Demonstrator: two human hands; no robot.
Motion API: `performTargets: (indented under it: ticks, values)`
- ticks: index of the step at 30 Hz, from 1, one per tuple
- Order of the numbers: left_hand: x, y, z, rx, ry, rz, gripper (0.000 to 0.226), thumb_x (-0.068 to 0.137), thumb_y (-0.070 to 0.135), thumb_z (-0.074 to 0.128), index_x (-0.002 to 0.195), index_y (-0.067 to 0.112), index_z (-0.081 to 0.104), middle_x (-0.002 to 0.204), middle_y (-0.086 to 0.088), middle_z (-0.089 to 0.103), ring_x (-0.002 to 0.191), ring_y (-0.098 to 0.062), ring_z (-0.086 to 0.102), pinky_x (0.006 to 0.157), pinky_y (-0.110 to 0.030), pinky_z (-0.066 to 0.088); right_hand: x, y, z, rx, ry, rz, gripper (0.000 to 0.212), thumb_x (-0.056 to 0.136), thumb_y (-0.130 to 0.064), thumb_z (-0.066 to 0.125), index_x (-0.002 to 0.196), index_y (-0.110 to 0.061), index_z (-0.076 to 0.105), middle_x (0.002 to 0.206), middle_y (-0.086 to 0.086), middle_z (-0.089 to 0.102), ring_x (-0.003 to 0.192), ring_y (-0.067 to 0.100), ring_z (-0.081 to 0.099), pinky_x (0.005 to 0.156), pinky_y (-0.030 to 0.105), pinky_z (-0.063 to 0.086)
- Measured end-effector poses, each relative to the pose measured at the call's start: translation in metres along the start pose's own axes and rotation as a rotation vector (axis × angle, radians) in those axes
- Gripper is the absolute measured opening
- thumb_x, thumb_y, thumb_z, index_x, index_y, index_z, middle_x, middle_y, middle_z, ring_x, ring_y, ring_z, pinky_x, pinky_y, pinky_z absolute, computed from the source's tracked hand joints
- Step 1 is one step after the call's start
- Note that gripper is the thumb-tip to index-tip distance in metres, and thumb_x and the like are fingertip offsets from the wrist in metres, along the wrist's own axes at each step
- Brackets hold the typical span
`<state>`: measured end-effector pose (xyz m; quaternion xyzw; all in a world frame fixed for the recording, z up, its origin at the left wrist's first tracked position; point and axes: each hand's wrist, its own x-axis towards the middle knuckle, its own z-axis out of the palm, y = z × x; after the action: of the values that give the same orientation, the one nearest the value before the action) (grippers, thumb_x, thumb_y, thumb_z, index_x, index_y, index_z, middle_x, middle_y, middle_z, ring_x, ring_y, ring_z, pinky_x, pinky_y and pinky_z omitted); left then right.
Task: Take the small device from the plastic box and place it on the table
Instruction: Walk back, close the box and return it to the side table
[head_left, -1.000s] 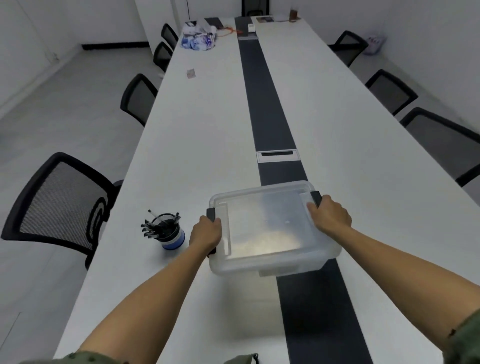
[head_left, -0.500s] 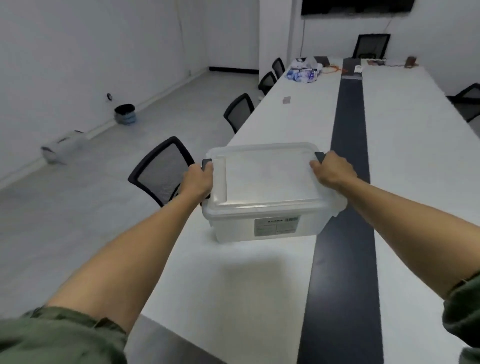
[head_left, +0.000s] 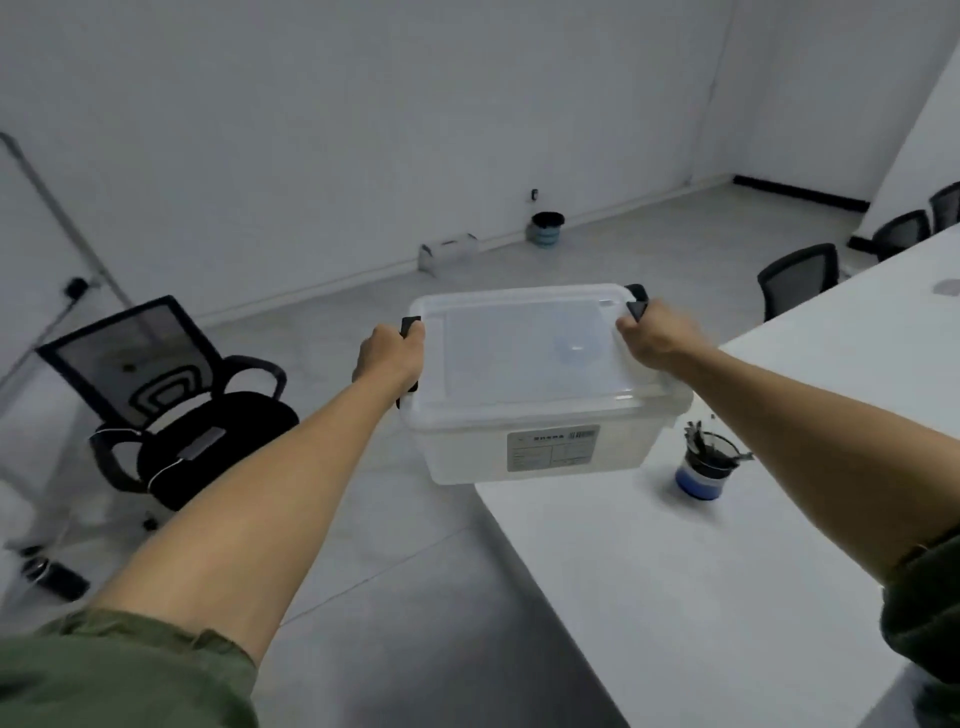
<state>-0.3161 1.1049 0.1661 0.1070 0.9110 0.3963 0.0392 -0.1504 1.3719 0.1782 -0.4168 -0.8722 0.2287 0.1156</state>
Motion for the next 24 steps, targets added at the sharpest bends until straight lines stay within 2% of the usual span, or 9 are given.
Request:
performTargets:
  ticks: [4, 8, 9, 11, 13, 16, 20, 24]
  values:
    - [0.017, -0.084, -0.094, 0.011, 0.121, -0.11, 0.045, 0.094, 0.048, 0.038, 0.07, 0.01, 0.047, 0.075, -0.008, 0.054, 0.063, -0.026, 0.05, 0.064, -0.033, 0.042, -0.014, -0.116, 0.067, -0.011, -0.09, -0.145, 0.049, 0.095, -0.043, 0.041, 0.127, -0.006, 0.048, 0.119, 0.023, 0.059, 0.106, 0.042, 0.057, 0.079, 0.04, 0.044]
    - [0.015, -0.15, -0.162, -0.006, 0.238, -0.21, 0.048, 0.095, 0.046, 0.042, 0.095, 0.001, 0.059, 0.095, -0.026, 0.063, 0.082, -0.036, 0.06, 0.069, -0.037, 0.044, -0.03, -0.201, 0.13, 0.011, -0.185, -0.262, 0.05, 0.098, -0.043, 0.04, 0.13, -0.004, 0.044, 0.124, 0.025, 0.057, 0.106, 0.041, 0.056, 0.077, 0.038, 0.04]
    - [0.011, -0.172, -0.184, -0.006, 0.275, -0.247, 0.046, 0.095, 0.045, 0.042, 0.09, 0.002, 0.058, 0.089, -0.025, 0.06, 0.082, -0.036, 0.059, 0.068, -0.036, 0.042, -0.041, -0.23, 0.147, 0.006, -0.224, -0.307, 0.051, 0.098, -0.043, 0.04, 0.131, -0.004, 0.044, 0.125, 0.026, 0.057, 0.108, 0.042, 0.056, 0.078, 0.038, 0.039]
    - [0.003, -0.213, -0.22, -0.012, 0.337, -0.328, 0.043, 0.096, 0.045, 0.041, 0.081, 0.007, 0.055, 0.077, -0.011, 0.055, 0.075, -0.031, 0.054, 0.067, -0.034, 0.041, -0.061, -0.28, 0.177, -0.012, -0.286, -0.393, 0.052, 0.099, -0.043, 0.04, 0.132, -0.003, 0.044, 0.127, 0.026, 0.056, 0.11, 0.042, 0.055, 0.078, 0.038, 0.038]
    - [-0.009, -0.245, -0.252, -0.014, 0.392, -0.404, 0.045, 0.096, 0.046, 0.039, 0.091, 0.005, 0.057, 0.082, -0.008, 0.058, 0.078, -0.03, 0.057, 0.073, -0.036, 0.048, -0.08, -0.324, 0.203, -0.018, -0.327, -0.472, 0.051, 0.099, -0.042, 0.04, 0.131, -0.004, 0.044, 0.127, 0.026, 0.056, 0.112, 0.042, 0.055, 0.078, 0.038, 0.037]
    - [-0.03, -0.293, -0.297, -0.016, 0.485, -0.522, 0.048, 0.093, 0.047, 0.039, 0.1, 0.003, 0.058, 0.098, -0.015, 0.065, 0.091, -0.035, 0.063, 0.086, -0.043, 0.053, -0.111, -0.392, 0.244, -0.037, -0.404, -0.601, 0.051, 0.098, -0.042, 0.041, 0.132, -0.004, 0.044, 0.128, 0.025, 0.056, 0.113, 0.042, 0.054, 0.082, 0.039, 0.04]
    - [-0.062, -0.357, -0.353, -0.016, 0.628, -0.674, 0.052, 0.092, 0.047, 0.04, 0.107, 0.0, 0.056, 0.105, -0.019, 0.065, 0.088, -0.033, 0.062, 0.085, -0.042, 0.053, -0.165, -0.48, 0.301, -0.05, -0.508, -0.795, 0.053, 0.098, -0.041, 0.042, 0.134, -0.002, 0.043, 0.129, 0.025, 0.056, 0.116, 0.043, 0.054, 0.09, 0.042, 0.043]
    - [-0.083, -0.399, -0.395, -0.018, 0.723, -0.778, 0.054, 0.094, 0.049, 0.039, 0.111, 0.001, 0.056, 0.104, -0.018, 0.065, 0.093, -0.034, 0.064, 0.084, -0.042, 0.054, -0.208, -0.552, 0.349, -0.059, -0.595, -0.943, 0.056, 0.098, -0.043, 0.04, 0.137, -0.003, 0.039, 0.129, 0.022, 0.056, 0.115, 0.042, 0.055, 0.082, 0.043, 0.043]
